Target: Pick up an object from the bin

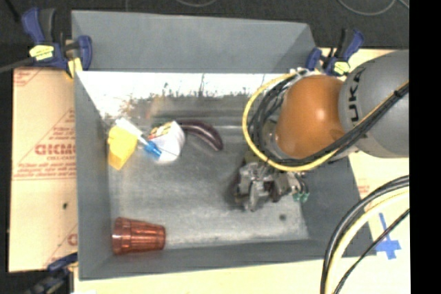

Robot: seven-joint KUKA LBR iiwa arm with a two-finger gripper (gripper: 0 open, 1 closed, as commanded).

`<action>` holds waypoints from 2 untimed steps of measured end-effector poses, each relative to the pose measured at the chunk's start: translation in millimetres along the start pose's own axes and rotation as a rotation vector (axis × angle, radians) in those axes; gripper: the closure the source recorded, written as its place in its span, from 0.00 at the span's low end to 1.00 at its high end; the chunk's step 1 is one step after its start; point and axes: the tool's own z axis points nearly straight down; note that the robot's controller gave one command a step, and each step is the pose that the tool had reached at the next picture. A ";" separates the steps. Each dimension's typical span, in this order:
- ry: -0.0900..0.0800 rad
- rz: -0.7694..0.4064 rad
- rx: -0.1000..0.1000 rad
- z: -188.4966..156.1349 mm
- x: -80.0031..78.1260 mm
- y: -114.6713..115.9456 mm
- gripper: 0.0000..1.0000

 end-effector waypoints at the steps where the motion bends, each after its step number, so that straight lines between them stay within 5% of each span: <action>1: -0.004 0.051 0.000 -129.4 0.8 -11.8 1.00; 2: -0.003 0.053 0.000 -129.1 1.0 -11.7 1.00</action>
Offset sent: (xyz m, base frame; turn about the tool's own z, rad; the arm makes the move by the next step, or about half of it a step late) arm 0.0000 0.0000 0.0000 0.0000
